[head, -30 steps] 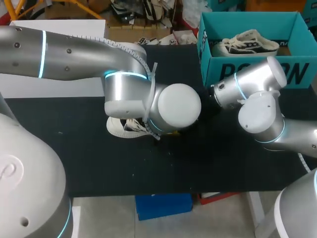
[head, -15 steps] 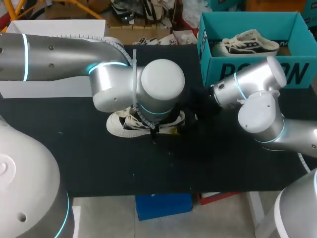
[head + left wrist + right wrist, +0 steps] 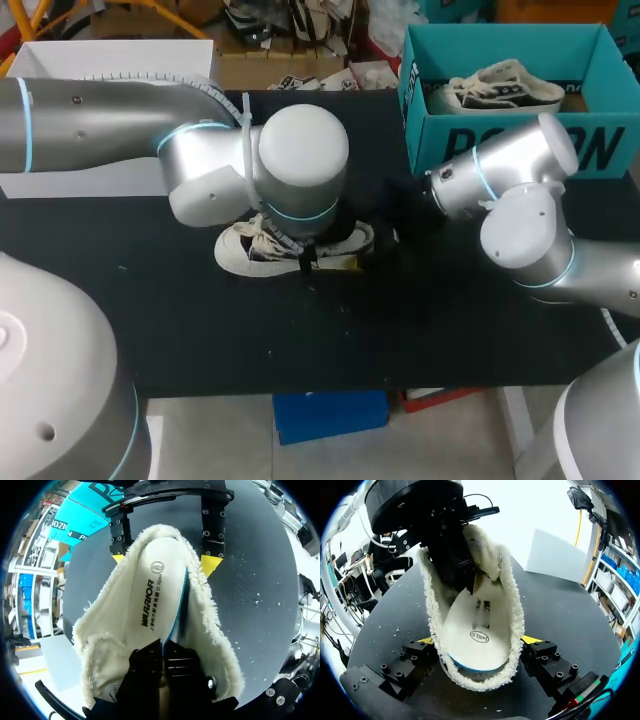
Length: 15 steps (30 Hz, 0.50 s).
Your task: Take the shoe out of the shoebox, open the shoe tongue, remove and reinsert the insole, then place the shoe into the shoebox
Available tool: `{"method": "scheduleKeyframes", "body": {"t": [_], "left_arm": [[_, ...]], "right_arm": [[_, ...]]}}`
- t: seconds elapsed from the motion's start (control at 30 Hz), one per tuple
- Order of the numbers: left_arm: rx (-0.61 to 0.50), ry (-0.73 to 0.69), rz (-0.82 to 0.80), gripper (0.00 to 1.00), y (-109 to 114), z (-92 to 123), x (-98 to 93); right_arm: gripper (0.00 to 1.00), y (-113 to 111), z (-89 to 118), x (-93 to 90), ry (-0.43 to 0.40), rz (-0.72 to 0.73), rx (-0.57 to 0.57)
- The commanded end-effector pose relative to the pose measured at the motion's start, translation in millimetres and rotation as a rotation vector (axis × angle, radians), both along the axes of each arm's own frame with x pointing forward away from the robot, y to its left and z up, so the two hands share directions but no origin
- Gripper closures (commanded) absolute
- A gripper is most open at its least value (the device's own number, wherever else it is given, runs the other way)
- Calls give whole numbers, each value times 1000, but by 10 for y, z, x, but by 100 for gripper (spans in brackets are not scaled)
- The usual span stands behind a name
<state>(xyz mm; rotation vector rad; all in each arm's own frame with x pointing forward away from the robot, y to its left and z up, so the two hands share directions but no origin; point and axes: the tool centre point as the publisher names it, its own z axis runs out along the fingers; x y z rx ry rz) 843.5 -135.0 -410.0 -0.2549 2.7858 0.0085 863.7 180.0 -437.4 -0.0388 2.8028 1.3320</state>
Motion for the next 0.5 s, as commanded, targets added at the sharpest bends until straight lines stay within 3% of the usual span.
{"method": "scheduleKeyframes", "body": {"t": [0.03,0.5], "left_arm": [[-38,16,-16,100,135,52,29],[-161,41,-69,100,139,171,-6]], "right_arm": [[100,-24,-11,0,0,-1,-2],[100,-24,-11,0,0,-1,-2]]}}
